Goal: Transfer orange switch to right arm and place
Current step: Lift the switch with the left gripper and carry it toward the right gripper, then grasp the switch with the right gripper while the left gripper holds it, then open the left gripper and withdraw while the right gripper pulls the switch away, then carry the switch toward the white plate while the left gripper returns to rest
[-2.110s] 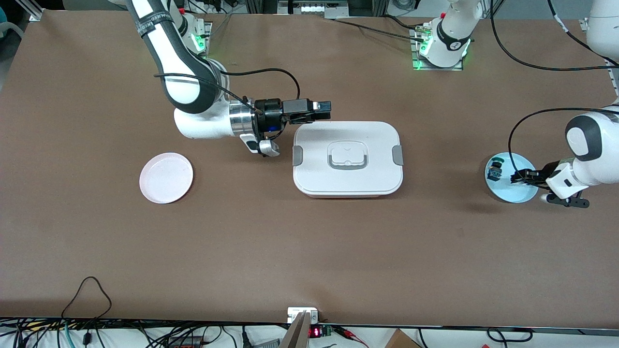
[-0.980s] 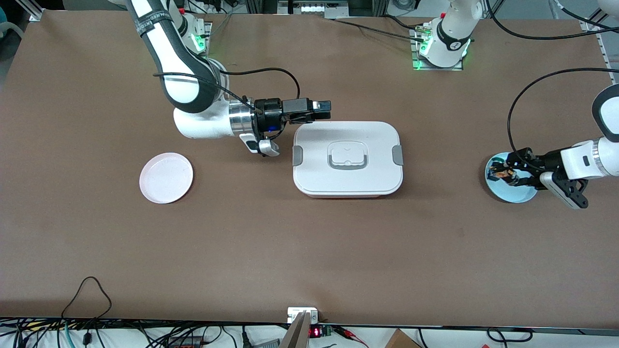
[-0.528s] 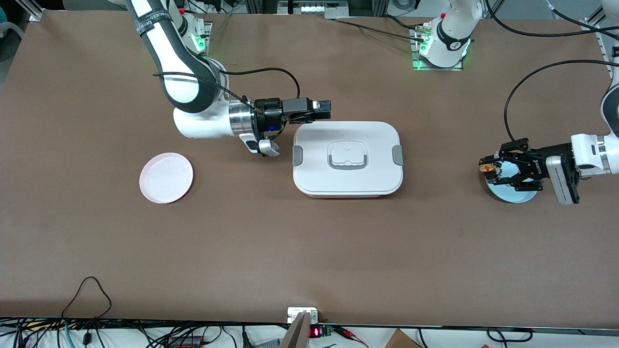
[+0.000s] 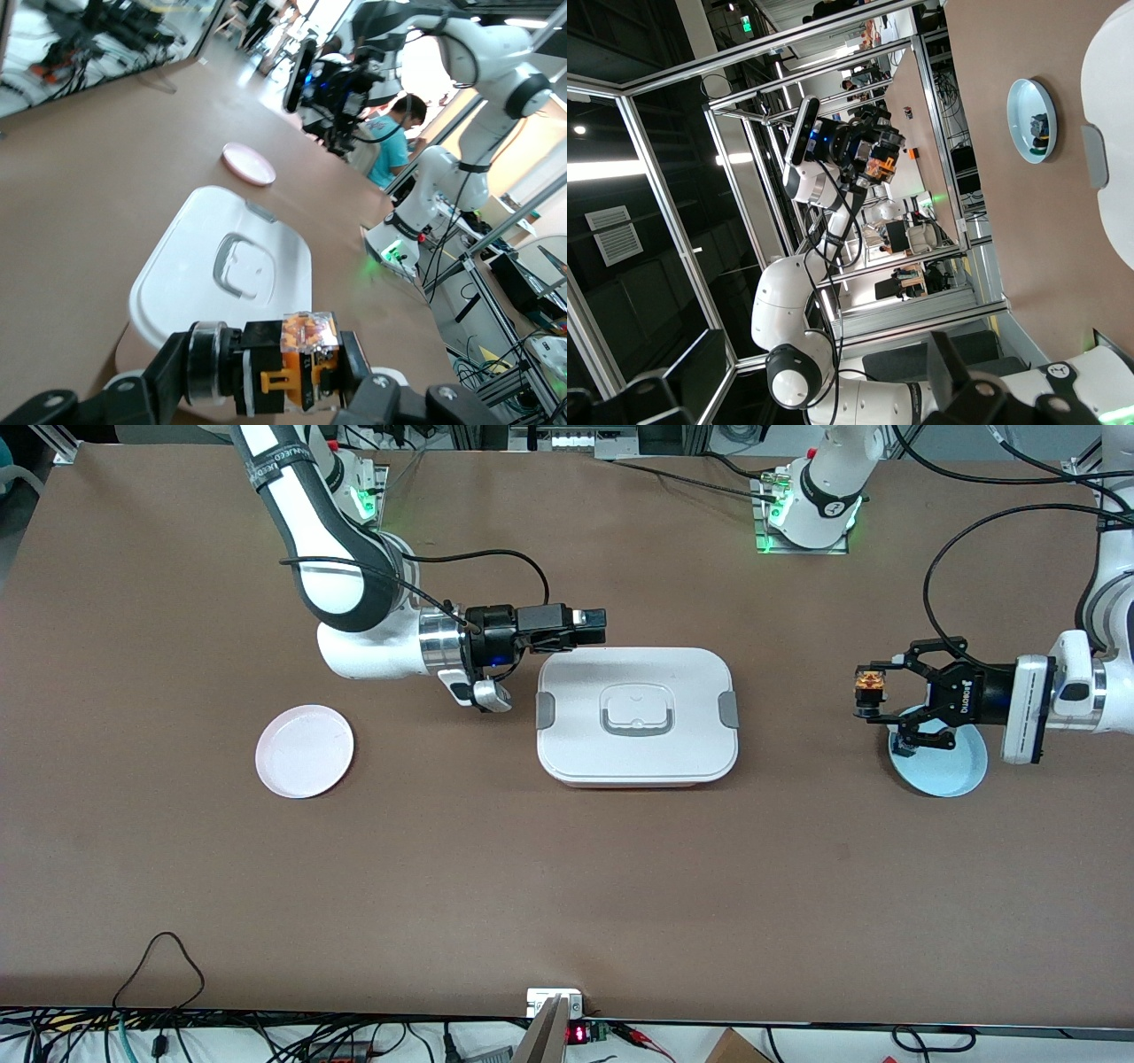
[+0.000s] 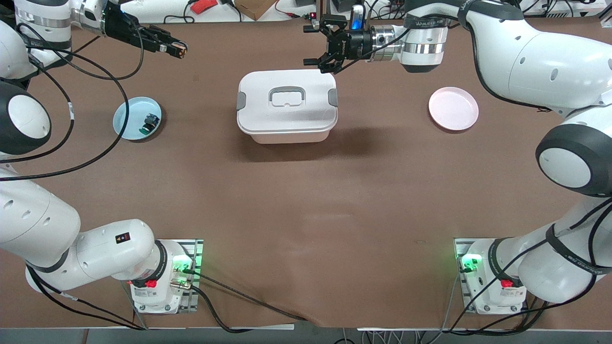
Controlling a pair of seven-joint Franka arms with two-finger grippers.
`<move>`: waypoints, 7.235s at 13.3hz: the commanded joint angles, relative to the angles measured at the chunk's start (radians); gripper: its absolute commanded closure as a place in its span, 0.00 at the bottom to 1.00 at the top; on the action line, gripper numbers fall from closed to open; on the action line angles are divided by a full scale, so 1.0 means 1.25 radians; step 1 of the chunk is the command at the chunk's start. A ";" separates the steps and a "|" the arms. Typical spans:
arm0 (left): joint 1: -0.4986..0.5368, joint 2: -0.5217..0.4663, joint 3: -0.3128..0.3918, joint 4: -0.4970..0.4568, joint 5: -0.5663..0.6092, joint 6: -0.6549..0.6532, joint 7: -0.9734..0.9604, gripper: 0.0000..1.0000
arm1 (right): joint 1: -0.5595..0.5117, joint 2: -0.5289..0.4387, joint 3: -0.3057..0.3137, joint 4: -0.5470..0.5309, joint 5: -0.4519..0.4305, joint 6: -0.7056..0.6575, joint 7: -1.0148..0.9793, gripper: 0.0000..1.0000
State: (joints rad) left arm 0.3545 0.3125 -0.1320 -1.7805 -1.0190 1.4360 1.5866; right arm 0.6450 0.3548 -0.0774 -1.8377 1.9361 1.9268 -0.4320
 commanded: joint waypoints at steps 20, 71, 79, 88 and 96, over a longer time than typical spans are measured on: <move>-0.183 0.057 -0.108 -0.052 -0.353 0.052 0.316 1.00 | -0.004 -0.020 -0.006 -0.005 0.012 0.008 -0.020 0.00; -0.241 0.030 -0.121 -0.084 -0.437 0.168 0.373 0.00 | -0.417 -0.009 -0.008 0.032 -0.381 -0.467 -0.042 1.00; -0.174 0.025 -0.022 -0.084 -0.215 -0.002 0.370 0.00 | -0.584 -0.008 -0.008 0.052 -0.497 -0.655 -0.110 1.00; -0.141 0.025 0.091 -0.075 0.118 -0.043 0.328 0.00 | -0.585 -0.020 -0.041 0.228 -0.971 -0.521 -0.002 1.00; -0.136 -0.033 0.102 -0.072 0.279 -0.028 -0.071 0.00 | -0.500 -0.174 -0.031 0.238 -1.485 -0.367 0.074 1.00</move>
State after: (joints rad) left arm 0.1840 0.3188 -0.0057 -1.8592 -0.7213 1.3933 1.6148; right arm -0.0051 0.2158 -0.1198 -1.4959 0.1335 1.4491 -0.3674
